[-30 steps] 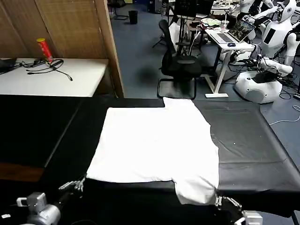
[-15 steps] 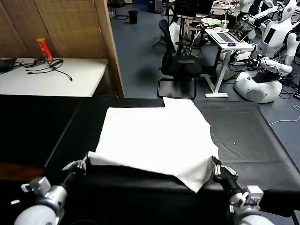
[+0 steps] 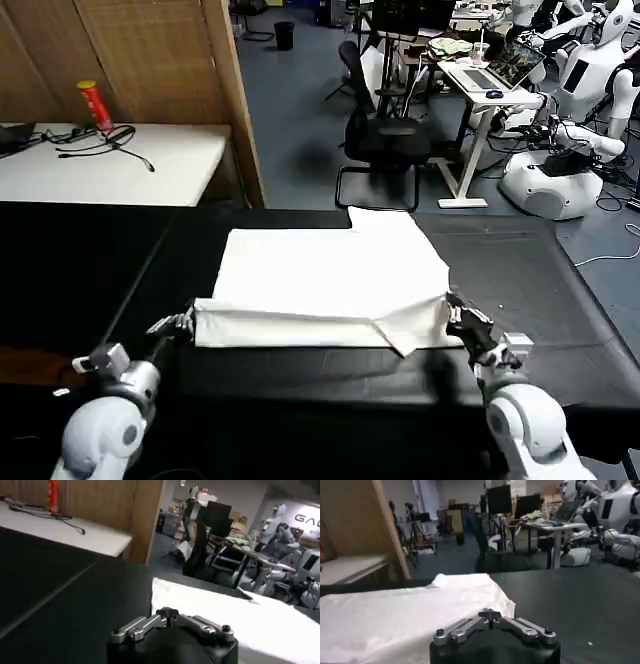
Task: Fold and organize the clothes.
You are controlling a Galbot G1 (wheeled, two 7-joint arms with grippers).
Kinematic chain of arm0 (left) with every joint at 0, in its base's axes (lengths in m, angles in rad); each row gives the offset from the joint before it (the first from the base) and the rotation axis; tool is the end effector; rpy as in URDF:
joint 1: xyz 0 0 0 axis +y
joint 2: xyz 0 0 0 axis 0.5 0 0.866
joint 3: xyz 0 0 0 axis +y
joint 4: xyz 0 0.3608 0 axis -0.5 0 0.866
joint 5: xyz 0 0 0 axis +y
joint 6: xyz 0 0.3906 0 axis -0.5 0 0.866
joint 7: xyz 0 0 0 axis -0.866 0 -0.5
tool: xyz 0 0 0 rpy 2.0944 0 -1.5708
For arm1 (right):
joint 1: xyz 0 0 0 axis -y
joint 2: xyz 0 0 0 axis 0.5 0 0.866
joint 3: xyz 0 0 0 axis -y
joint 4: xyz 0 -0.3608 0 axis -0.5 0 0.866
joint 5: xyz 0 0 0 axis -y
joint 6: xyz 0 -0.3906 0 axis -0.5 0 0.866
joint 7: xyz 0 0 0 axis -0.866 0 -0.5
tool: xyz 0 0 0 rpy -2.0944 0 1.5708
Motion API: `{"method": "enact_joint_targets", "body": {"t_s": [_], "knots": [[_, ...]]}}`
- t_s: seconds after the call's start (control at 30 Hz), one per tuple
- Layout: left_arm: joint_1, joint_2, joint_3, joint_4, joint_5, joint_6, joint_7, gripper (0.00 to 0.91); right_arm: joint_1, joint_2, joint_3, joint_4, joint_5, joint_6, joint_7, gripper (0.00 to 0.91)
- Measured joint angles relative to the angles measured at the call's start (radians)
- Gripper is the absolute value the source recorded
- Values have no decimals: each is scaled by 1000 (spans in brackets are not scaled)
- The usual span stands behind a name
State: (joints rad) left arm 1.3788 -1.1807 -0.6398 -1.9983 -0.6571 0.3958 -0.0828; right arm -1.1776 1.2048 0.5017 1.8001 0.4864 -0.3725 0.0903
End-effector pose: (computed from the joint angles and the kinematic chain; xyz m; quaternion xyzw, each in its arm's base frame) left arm 0.2790 0.1137 -0.2740 -0.0198 -0.9822 0.1096 0.1513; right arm 0.3436 -0.0896 -0.3043 0.0196 -0.9870 -0.0468 0.1524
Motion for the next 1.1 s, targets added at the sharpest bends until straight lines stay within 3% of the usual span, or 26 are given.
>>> {"method": "enact_joint_targets", "body": {"t_s": [0.23, 0.37, 0.4, 0.43, 0.6, 0.8, 0.93, 1.1], "knots": [[-58, 19, 28, 76, 22, -8, 5, 0, 81, 20, -28, -101, -5, 21, -19, 0], [-81, 21, 36, 108, 32, -11, 5, 0, 111, 31, -36, -131, -6, 3, -17, 0], [-87, 21, 37, 115, 34, -11, 5, 0, 112, 30, -37, -132, -6, -6, -17, 107], [-93, 21, 38, 121, 36, -11, 5, 878, 111, 29, -37, -132, -5, -17, -18, 878], [-111, 24, 43, 148, 68, -1, 19, 878, 87, 5, -26, -95, 1, -62, -44, 878], [-99, 26, 36, 142, 75, 4, 24, 878, -8, -46, 7, 40, 0, -106, -35, 878], [-73, 27, 28, 113, 73, 18, 20, 878, -101, -62, 44, 149, -17, -113, -31, 878], [-28, 22, 36, 72, 71, 29, 20, 878, -190, -62, 78, 202, -31, -112, -31, 878]]}}
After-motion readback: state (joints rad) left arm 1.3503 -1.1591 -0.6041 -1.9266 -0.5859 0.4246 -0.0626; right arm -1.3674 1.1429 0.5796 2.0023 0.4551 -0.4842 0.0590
